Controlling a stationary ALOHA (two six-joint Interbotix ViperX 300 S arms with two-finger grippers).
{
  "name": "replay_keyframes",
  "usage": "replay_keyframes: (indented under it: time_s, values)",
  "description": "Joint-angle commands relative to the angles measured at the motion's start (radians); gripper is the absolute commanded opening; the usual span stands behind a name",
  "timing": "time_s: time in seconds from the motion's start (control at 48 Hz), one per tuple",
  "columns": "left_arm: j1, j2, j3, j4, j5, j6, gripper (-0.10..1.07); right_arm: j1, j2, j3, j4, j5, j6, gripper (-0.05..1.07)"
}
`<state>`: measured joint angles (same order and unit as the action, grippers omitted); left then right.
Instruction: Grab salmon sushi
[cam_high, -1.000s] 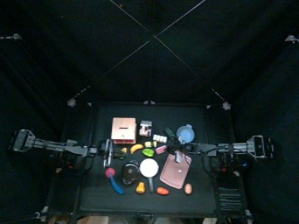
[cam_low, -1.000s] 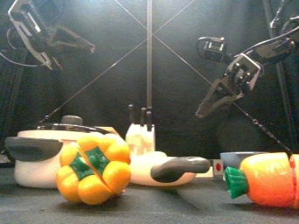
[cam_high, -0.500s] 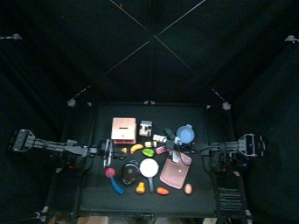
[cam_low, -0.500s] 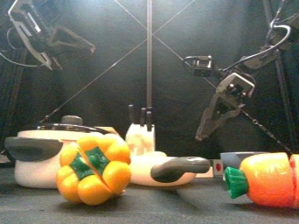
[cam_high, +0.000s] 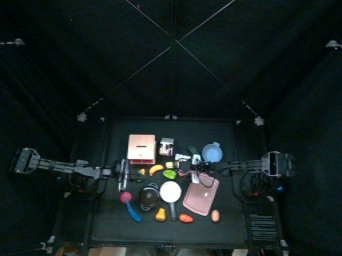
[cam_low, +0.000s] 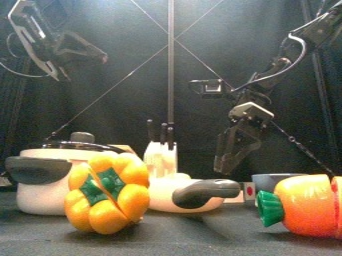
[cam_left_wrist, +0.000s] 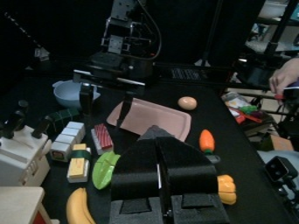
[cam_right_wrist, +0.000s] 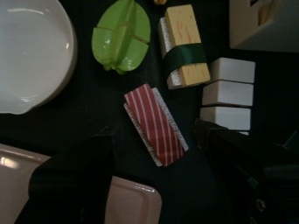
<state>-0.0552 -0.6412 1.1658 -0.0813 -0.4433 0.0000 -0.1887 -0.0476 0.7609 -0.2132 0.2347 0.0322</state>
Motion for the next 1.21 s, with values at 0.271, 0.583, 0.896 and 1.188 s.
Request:
replay_keyframes:
  time_s: [0.271,0.583,0.896,1.188]
  values:
    - [0.003,0.003,-0.014,0.000,-0.011,0.000,-0.04,0.002,0.092,-0.051,-0.026,0.026,-0.005,0.97]
    - [0.003,0.002,-0.009,-0.002,-0.011,-0.003,-0.04,0.005,0.147,-0.051,-0.020,0.012,-0.003,0.96]
    - [0.005,0.002,-0.008,-0.002,-0.011,-0.003,-0.04,0.006,0.150,-0.037,-0.018,0.012,0.002,0.78]
    - [0.006,0.002,-0.002,-0.006,-0.011,-0.003,-0.04,0.046,0.064,-0.044,-0.015,0.032,0.020,0.72]
